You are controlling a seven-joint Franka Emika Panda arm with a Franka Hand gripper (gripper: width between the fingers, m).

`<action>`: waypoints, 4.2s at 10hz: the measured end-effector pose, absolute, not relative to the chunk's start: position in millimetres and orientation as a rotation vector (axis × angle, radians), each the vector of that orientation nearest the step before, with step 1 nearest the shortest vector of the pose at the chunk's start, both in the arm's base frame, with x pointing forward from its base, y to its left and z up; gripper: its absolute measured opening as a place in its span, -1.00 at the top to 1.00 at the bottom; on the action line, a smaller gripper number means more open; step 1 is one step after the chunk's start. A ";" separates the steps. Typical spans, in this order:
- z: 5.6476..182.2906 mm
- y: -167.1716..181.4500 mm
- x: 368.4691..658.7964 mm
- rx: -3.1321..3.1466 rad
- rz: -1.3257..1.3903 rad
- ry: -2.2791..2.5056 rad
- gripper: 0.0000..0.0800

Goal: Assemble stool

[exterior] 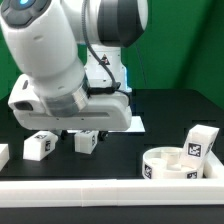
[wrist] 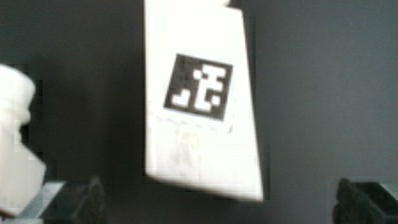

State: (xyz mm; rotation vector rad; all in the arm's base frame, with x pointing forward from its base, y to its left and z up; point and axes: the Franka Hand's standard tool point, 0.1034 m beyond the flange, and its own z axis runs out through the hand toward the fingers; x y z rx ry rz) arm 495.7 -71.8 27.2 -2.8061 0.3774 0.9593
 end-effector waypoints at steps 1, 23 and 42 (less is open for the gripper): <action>26.2 -71.2 493.6 -2.774 1.027 0.372 -0.62; 68.2 2.2 534.1 -2.722 1.313 0.481 0.18; 126.5 37.2 624.7 -3.001 -0.508 0.447 0.18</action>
Offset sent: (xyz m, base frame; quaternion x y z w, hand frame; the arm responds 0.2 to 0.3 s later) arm -0.0016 -0.0008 -0.0052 -0.0021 -0.1920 -0.0003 0.9814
